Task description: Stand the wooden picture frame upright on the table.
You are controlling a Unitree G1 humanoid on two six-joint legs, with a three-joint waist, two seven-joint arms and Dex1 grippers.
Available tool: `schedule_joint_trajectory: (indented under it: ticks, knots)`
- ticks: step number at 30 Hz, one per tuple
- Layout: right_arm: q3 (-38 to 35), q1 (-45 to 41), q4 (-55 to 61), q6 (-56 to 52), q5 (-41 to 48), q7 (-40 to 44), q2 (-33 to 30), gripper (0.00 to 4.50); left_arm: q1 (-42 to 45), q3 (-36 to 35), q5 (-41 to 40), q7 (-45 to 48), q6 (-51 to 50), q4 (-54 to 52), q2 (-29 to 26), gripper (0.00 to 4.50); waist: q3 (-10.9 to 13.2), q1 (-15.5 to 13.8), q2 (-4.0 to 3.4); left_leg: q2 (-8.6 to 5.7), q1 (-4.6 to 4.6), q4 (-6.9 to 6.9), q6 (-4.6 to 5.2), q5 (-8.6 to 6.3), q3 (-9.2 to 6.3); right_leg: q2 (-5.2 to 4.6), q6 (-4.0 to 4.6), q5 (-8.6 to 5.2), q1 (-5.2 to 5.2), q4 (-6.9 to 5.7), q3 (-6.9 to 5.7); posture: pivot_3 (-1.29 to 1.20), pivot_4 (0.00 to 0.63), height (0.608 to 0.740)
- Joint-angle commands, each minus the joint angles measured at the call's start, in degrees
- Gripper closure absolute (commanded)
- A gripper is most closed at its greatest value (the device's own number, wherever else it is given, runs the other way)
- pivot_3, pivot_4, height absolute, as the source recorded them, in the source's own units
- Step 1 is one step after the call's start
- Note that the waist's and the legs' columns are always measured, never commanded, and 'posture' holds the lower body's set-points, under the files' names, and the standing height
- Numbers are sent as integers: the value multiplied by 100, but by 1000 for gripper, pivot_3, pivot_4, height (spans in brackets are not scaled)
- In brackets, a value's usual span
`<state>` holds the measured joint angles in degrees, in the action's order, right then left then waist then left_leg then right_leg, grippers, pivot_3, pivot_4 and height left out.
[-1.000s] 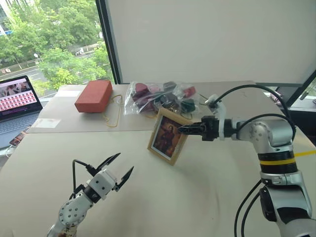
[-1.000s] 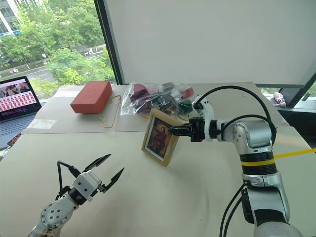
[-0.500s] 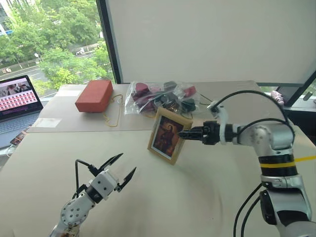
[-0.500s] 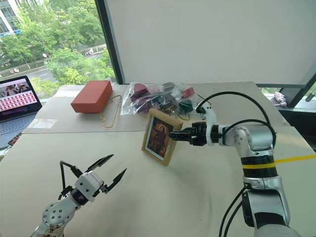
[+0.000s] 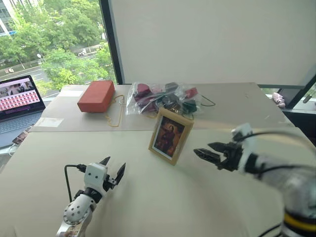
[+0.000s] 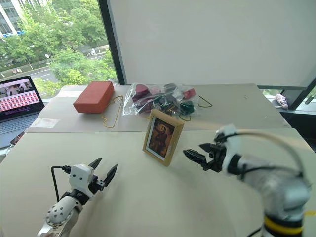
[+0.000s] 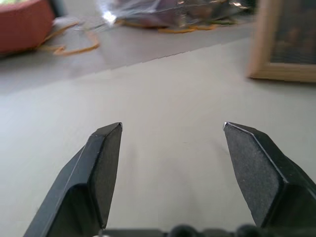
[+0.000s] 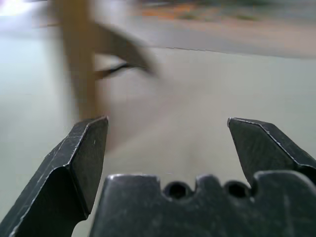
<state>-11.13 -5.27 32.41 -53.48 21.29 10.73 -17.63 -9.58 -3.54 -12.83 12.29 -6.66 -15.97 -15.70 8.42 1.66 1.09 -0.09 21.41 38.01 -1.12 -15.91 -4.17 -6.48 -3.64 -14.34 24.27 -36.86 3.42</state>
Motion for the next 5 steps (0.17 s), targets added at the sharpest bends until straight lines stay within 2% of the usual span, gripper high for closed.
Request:
schedule_joint_trajectory:
  ticks: [1,3,5]
  knots:
    - [634,737,319,2023,-1344,-1095,552,28,166,-264,21,-447,-376,-244,196,969,0,10,0,0,-1,0,-7,4,4,-1,0,0,1,-3,3,0,150,740]
    - [756,1043,124,2598,-1475,-1295,993,28,222,-297,-24,-474,-471,-240,277,969,0,41,0,2,-8,-3,-10,5,2,2,0,0,-5,0,3,0,150,740]
    - [876,1150,-68,2967,-1726,-1334,1059,28,264,-323,27,-506,-473,-226,315,969,0,65,-1,3,-19,-6,-10,6,2,4,1,0,-13,0,3,0,150,740]
